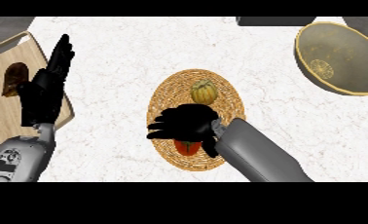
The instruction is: Pick the tomato from the placemat and place it in the bowl
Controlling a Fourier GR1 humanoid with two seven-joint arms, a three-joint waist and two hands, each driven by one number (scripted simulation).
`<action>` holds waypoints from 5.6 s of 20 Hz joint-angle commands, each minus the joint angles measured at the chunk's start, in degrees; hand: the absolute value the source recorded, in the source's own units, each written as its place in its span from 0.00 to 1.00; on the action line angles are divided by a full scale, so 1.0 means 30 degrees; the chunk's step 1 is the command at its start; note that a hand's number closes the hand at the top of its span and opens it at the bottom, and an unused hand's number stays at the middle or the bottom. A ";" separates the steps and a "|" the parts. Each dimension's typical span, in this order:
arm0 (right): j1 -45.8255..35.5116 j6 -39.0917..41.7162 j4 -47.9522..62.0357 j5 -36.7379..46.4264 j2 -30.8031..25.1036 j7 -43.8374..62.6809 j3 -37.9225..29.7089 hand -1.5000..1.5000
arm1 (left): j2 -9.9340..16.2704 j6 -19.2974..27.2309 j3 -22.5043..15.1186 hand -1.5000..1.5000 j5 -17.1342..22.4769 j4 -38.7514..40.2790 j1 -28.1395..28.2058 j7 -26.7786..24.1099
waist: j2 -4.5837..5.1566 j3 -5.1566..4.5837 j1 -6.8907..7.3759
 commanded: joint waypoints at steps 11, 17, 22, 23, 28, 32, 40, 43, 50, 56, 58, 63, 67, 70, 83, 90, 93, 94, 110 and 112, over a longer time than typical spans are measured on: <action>0.0368 -0.1872 0.1329 0.3291 0.1099 -0.3608 -0.1093 1.00 | -0.1432 -0.1121 0.0930 0.50 -0.1062 0.0682 0.0602 -0.1159 | -0.0010 -0.0004 -0.0096; 0.0052 -0.2421 0.3033 0.2500 0.2092 -0.1002 -0.3801 1.00 | -0.1446 -0.1241 0.1114 0.50 -0.1406 0.0806 0.0661 -0.1492 | 0.0140 -0.0012 0.0097; 0.1564 -0.3643 0.3820 0.0942 0.2122 0.7454 -1.0263 1.00 | -0.1103 -0.0872 0.1666 0.50 -0.1209 0.0084 0.0867 -0.0440 | 0.0230 -0.0006 -0.1530; 0.1420 -0.4222 0.3767 0.0702 0.2129 0.8748 -1.0836 1.00 | -0.1066 -0.0919 0.1699 0.50 -0.1141 -0.0162 0.0724 -0.0496 | 0.0181 0.0008 -0.1045; -0.0500 -0.7753 0.2995 -0.1314 0.2131 1.5185 -1.3364 1.00 | -0.1381 -0.1385 0.0957 0.50 -0.1171 -0.0120 0.0439 -0.0657 | 0.0185 0.0024 0.0413; -0.3189 -1.2041 0.1953 -0.2250 0.2130 1.9579 -1.3916 1.00 | -0.1635 -0.1535 0.0373 0.50 -0.1442 0.0146 0.0481 -0.0803 | 0.0062 -0.0013 0.1216; -0.7544 -1.7763 0.4392 0.2413 0.2130 2.9232 -1.1694 1.00 | -0.1667 -0.1821 0.0459 0.50 -0.1217 0.0005 -0.0047 -0.0142 | 0.0043 -0.0057 0.1070; -0.8018 -1.8772 0.5244 0.3500 0.2130 3.0091 -1.2272 1.00 | -0.1633 -0.1326 0.0699 0.50 -0.1596 -0.0559 0.0229 0.0241 | 0.0036 -0.0015 0.0563; -0.7026 -2.0829 0.5345 0.4384 0.1028 2.8849 -1.4371 1.00 | -0.1537 -0.1709 0.1201 0.50 -0.1469 -0.0128 0.0359 -0.0109 | 0.0033 -0.0003 0.0061; -0.4715 -2.2451 0.5067 0.3622 -0.1319 2.6126 -1.5948 1.00 | -0.1724 -0.1567 0.1173 0.50 -0.1712 -0.1418 0.0740 0.0646 | 0.0036 0.0012 0.0046; -0.4571 -2.1681 0.3876 0.1599 -0.2631 2.4034 -1.6764 1.00 | -0.1827 -0.1428 0.1160 0.50 -0.1872 -0.1705 0.1116 0.0860 | -0.0007 0.0017 0.0007; -0.3301 -2.2632 0.6773 0.1972 -0.4622 2.2281 -1.7592 1.00 | -0.2000 -0.1555 0.1082 0.50 -0.2207 -0.1385 0.1170 -0.0010 | 0.0090 0.0013 0.0159; -0.2505 -2.2060 0.8010 0.2978 -0.6046 2.2031 -1.7526 1.00 | -0.2020 -0.1832 0.1441 0.50 -0.1984 -0.0456 0.0891 -0.0336 | 0.0112 0.0002 0.0114; -0.3160 -2.3037 1.0671 0.2861 -0.7286 2.1103 -1.8439 1.00 | -0.2439 -0.1704 0.1193 0.50 -0.2127 -0.0697 0.1237 -0.0631 | 0.0212 0.0015 0.0399; -0.3123 -2.2999 1.4981 -0.4154 -0.8405 1.2404 -2.3449 0.00 | -0.2599 -0.1977 0.1412 0.50 -0.2297 0.0103 0.0091 -0.0598 | 0.0406 0.0102 0.0623; -0.2337 -2.3201 1.4711 -0.7567 -0.8308 0.6498 -2.5979 0.00 | -0.2518 -0.2074 0.1333 0.50 -0.2361 -0.1251 0.0241 0.0285 | 0.0333 0.0118 0.0766; -0.2624 -2.3411 1.5083 -0.8551 -0.8629 0.5276 -2.6810 0.00 | -0.2447 -0.2336 0.1622 0.50 -0.2195 -0.0768 0.0351 -0.0209 | 0.0280 0.0077 0.0618; -0.2012 -2.3712 1.4817 -0.9215 -0.7998 0.4168 -2.7240 0.00 | -0.2898 -0.1800 0.1367 0.50 -0.2680 -0.0233 -0.0143 0.0114 | 0.0266 0.0077 0.0440; 0.6373 -1.5893 0.2341 -1.5203 -0.4995 0.4221 -2.7247 0.00 | -0.2373 -0.2540 0.2864 0.50 -0.2247 -0.1036 0.1539 -0.0028 | -0.0199 -0.0038 -0.0679; 0.7313 -1.6198 -0.0737 -1.4897 -0.3799 0.6017 -2.6190 0.00 | -0.2858 -0.2113 0.2177 0.50 -0.3029 -0.1084 0.0937 0.0415 | -0.0165 -0.0038 -0.0599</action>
